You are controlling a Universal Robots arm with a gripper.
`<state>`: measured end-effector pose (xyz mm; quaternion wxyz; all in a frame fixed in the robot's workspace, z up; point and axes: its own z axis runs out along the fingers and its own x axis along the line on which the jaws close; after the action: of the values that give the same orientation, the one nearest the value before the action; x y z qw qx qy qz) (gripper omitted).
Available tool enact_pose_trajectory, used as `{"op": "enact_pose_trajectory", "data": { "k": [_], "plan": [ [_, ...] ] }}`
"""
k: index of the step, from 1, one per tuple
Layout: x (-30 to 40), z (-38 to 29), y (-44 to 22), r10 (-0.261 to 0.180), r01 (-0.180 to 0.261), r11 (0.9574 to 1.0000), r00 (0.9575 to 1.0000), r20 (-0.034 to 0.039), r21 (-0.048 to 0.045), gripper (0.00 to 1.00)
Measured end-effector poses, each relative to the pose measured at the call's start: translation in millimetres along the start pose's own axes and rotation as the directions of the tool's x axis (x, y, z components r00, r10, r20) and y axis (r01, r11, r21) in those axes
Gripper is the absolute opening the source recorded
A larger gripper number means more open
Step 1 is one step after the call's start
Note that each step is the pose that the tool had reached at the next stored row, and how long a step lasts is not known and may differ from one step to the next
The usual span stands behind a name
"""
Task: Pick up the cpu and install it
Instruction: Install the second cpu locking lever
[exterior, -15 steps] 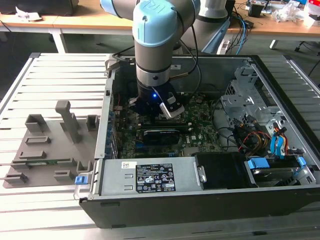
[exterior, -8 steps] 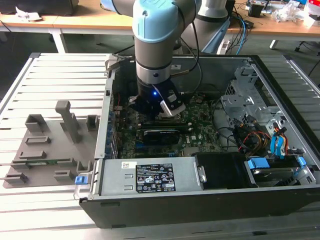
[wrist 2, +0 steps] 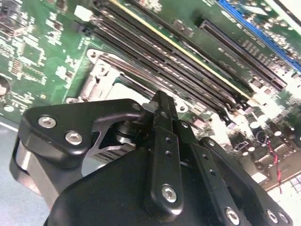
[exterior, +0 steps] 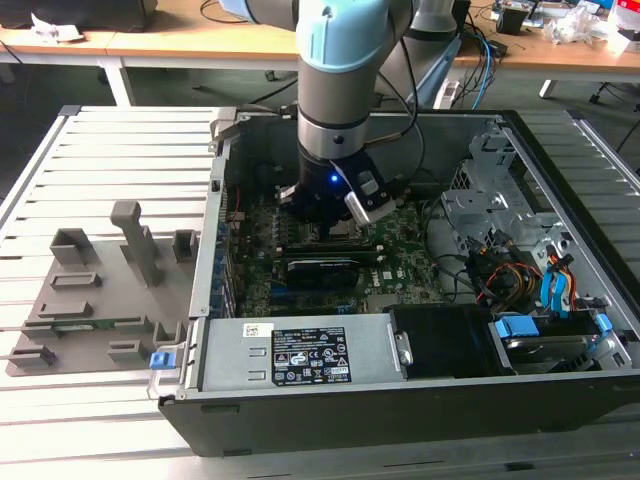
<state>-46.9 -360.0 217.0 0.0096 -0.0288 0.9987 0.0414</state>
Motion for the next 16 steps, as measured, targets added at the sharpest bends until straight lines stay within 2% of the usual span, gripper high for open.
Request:
{"op": "enact_pose_trajectory", "data": {
  "k": [3,5,7,9,13,15,16],
  "plan": [
    [-7.6,-0.2,7.9,0.0,0.0,0.9998,1.0,-0.0014,0.0189,0.11],
    [-9.2,-1.4,12.1,0.0,0.001,0.9996,1.0,-0.0019,0.0292,0.11],
    [-11.3,-4.0,22.0,-0.001,0.001,0.9986,1.0,-0.0032,0.052,0.11],
    [-12.3,-4.9,26.9,-0.001,0.001,0.9982,1.0,-0.0038,0.0605,0.11],
    [-13.8,-13.6,40.5,-0.001,0.001,0.997,1.0,-0.0049,0.0777,0.11],
    [-14.1,-15.4,43.5,-0.001,0.002,0.9965,1.0,-0.0052,0.0833,0.11],
    [-14.5,-17.9,46.8,-0.001,0.002,0.996,1.0,-0.0055,0.089,0.11]
  ]
}}
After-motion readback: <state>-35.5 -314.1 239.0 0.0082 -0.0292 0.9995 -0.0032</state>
